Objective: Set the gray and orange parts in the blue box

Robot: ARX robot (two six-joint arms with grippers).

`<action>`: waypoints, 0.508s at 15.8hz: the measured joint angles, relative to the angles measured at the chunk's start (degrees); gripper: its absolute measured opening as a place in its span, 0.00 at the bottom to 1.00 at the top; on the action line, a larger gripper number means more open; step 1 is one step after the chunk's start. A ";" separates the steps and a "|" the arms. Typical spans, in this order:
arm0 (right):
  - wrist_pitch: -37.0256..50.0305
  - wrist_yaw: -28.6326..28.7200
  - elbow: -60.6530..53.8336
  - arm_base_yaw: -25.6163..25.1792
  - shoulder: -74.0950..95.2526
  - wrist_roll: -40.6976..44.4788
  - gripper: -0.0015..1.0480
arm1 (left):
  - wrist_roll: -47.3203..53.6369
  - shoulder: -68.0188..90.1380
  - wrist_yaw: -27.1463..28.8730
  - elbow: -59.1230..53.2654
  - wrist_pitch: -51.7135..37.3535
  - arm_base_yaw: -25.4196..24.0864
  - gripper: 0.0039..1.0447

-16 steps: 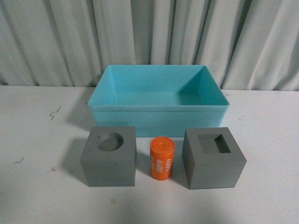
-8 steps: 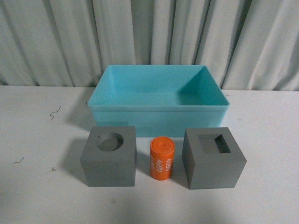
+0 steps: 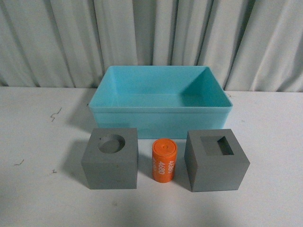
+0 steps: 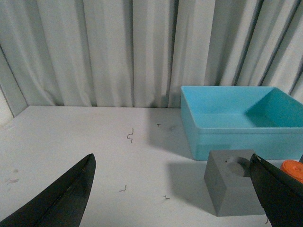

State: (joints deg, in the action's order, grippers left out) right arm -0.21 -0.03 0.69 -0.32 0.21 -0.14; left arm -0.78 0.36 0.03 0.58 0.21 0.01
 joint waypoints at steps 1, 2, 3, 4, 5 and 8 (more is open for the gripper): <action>0.00 0.00 0.00 0.00 0.00 0.00 0.94 | 0.02 0.00 0.00 0.00 0.00 0.00 0.94; 0.00 0.00 0.00 0.00 0.00 0.00 0.94 | 0.02 0.00 0.00 0.00 0.00 0.00 0.94; 0.00 0.00 0.00 0.00 0.00 0.00 0.94 | 0.02 0.00 0.00 0.00 0.00 0.00 0.94; 0.00 0.02 0.00 0.00 0.00 0.00 0.94 | 0.00 0.00 0.00 0.00 0.00 0.00 0.94; 0.00 0.00 0.00 0.00 0.00 0.00 0.94 | 0.02 0.00 0.00 0.00 0.00 0.00 0.94; 0.00 0.00 0.00 0.00 0.00 0.00 0.94 | 0.02 0.00 0.00 0.00 0.00 0.00 0.94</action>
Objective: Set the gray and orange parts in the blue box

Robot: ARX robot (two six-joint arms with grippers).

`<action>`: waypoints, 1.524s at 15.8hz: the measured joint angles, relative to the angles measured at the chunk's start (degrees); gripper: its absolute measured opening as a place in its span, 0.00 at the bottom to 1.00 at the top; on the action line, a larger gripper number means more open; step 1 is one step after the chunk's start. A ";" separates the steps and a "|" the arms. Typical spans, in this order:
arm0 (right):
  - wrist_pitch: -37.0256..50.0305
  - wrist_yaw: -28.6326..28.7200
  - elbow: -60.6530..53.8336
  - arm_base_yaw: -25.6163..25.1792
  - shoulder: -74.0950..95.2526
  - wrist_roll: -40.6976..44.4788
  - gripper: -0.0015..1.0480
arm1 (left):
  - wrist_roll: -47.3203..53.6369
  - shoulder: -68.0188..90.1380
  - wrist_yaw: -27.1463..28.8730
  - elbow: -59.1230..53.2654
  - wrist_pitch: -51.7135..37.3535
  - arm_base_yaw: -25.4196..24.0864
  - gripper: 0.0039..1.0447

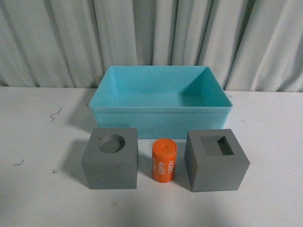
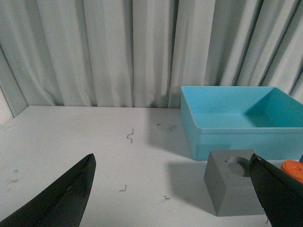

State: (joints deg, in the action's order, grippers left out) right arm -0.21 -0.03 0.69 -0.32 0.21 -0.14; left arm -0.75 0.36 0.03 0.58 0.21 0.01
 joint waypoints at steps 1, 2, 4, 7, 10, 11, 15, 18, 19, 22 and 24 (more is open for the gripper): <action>0.00 0.00 0.00 0.00 0.00 0.00 0.94 | -0.02 0.00 0.00 0.00 0.00 0.00 0.94; -9.64 -9.11 3.37 2.86 4.61 -3.72 0.94 | 0.00 0.00 0.00 0.00 0.02 0.00 0.94; -6.82 -13.62 8.15 -6.62 25.18 -10.71 0.94 | -0.02 0.00 0.09 0.00 -0.11 0.00 0.94; 6.32 -1.44 13.25 -9.68 46.49 -5.16 0.94 | 0.00 0.00 0.00 0.00 0.00 0.00 0.94; 11.96 7.02 17.99 -9.99 61.70 0.04 0.94 | 0.00 0.00 0.02 0.00 0.00 0.00 0.94; 12.76 9.05 19.58 -8.13 65.83 0.57 0.94 | 0.00 0.00 -0.02 0.00 0.02 0.00 0.94; 19.08 10.82 25.05 -1.42 81.00 1.18 0.94 | 0.00 0.00 0.00 0.00 0.02 0.00 0.94; 21.70 8.98 27.96 0.22 89.96 1.03 0.94 | 0.00 0.00 0.00 0.00 0.02 0.00 0.94; 22.21 9.09 29.16 0.96 91.76 0.96 0.94 | 0.00 0.00 0.00 0.00 0.02 0.00 0.94; 22.03 8.92 32.46 2.71 94.31 0.59 0.94 | 0.00 0.00 0.00 0.00 0.02 0.00 0.94; 21.86 8.61 35.01 4.17 95.60 0.13 0.94 | 0.00 0.00 0.02 0.00 0.00 0.00 0.94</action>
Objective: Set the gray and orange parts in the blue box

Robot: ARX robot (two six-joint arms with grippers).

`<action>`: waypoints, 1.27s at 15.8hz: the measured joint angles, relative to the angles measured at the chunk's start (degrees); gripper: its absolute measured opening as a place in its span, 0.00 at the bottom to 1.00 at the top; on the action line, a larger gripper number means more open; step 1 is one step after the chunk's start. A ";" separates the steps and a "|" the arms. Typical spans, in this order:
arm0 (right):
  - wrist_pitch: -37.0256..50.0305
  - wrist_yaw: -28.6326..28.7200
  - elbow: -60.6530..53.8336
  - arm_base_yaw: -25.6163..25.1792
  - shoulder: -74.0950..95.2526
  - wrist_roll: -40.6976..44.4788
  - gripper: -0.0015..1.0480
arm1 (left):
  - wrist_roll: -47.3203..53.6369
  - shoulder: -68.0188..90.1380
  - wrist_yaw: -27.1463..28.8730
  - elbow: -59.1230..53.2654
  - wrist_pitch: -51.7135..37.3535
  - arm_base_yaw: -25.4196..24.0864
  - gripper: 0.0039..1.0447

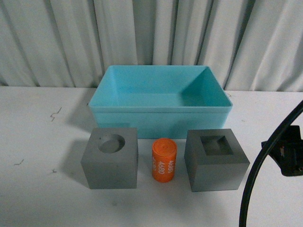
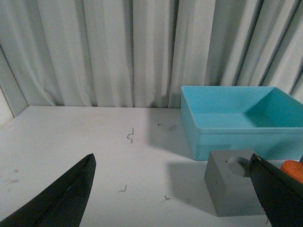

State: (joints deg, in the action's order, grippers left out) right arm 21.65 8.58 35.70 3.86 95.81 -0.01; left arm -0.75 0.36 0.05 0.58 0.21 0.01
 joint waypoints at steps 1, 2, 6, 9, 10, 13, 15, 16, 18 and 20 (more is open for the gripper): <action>0.07 -0.04 1.49 0.87 1.38 -0.50 0.94 | 0.00 0.00 0.00 0.00 0.02 0.00 0.94; 0.02 -0.13 2.27 1.70 2.25 -0.74 0.94 | 0.00 0.00 -0.02 0.00 0.02 0.00 0.94; -0.11 -1.25 5.49 4.92 5.53 -2.40 0.94 | 0.00 0.00 -0.02 0.00 0.02 0.00 0.94; -0.15 -1.99 6.10 7.08 7.50 -3.39 0.94 | 0.00 0.00 -0.02 0.00 0.00 0.00 0.94; 0.07 -2.49 6.21 7.82 8.35 -3.52 0.94 | 0.00 0.00 -0.02 0.00 0.02 0.00 0.94; 0.72 -3.30 6.36 8.90 10.29 -4.46 0.94 | 0.00 0.00 -0.02 0.00 0.02 0.00 0.94; 0.96 -3.85 6.93 8.94 10.99 -4.59 0.94 | 0.00 0.00 -0.02 0.00 0.00 0.00 0.94; 1.09 -4.07 7.34 8.94 11.54 -4.70 0.94 | 0.00 0.00 -0.02 0.00 0.00 0.00 0.94; 1.46 -4.55 8.00 8.90 12.55 -4.87 0.94 | 0.00 0.00 -0.02 0.00 0.02 0.00 0.94; 1.99 -4.72 8.83 8.90 13.68 -5.11 0.94 | 0.00 0.00 -0.02 0.00 0.02 0.00 0.94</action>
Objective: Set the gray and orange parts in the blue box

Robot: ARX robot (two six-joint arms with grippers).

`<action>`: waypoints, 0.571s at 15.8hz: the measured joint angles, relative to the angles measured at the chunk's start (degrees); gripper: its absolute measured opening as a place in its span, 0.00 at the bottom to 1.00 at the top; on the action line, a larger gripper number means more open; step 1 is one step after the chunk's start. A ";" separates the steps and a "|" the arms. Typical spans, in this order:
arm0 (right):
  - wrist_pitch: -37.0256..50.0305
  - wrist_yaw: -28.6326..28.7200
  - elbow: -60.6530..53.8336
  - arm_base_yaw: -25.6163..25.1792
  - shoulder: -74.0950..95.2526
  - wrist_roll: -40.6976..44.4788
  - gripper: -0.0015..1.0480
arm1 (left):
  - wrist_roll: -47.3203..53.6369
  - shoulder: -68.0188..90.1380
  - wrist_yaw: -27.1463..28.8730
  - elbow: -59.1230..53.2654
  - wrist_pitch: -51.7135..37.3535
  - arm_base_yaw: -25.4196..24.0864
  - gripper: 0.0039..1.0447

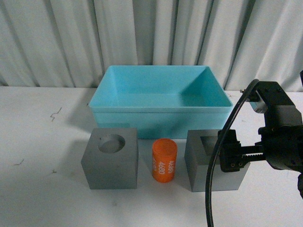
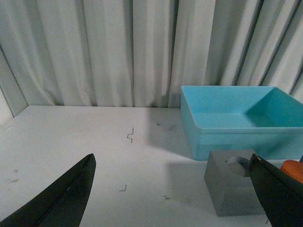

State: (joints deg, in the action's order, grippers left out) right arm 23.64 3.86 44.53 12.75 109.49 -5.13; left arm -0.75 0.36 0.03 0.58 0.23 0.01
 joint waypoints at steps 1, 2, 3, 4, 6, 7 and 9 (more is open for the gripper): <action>0.17 -0.04 0.20 0.00 0.33 -0.04 0.94 | 0.00 0.00 0.02 0.00 -0.02 0.00 0.94; 0.31 -0.20 0.39 0.00 0.70 -0.26 0.94 | 0.00 0.00 0.00 0.00 0.00 0.00 0.94; 0.22 -0.28 0.63 0.00 0.92 -0.52 0.87 | 0.00 0.00 0.00 0.00 -0.02 0.00 0.94; -0.20 -0.76 1.03 0.00 1.01 -0.66 0.77 | 0.00 0.00 0.00 0.00 -0.02 0.00 0.94; -1.55 -0.79 1.27 0.00 0.94 -0.90 0.54 | 0.00 0.00 0.00 0.00 0.00 0.00 0.94; -2.27 -0.44 1.27 0.00 0.63 -0.98 0.44 | 0.00 0.00 0.00 0.00 0.00 0.00 0.94; -3.28 -0.66 0.09 0.09 -0.90 -0.22 0.22 | 0.00 0.00 0.00 0.00 -0.02 0.00 0.94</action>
State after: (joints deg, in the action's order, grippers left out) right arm 20.36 3.20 44.62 12.84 108.60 -5.34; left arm -0.75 0.36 0.03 0.58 0.21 0.01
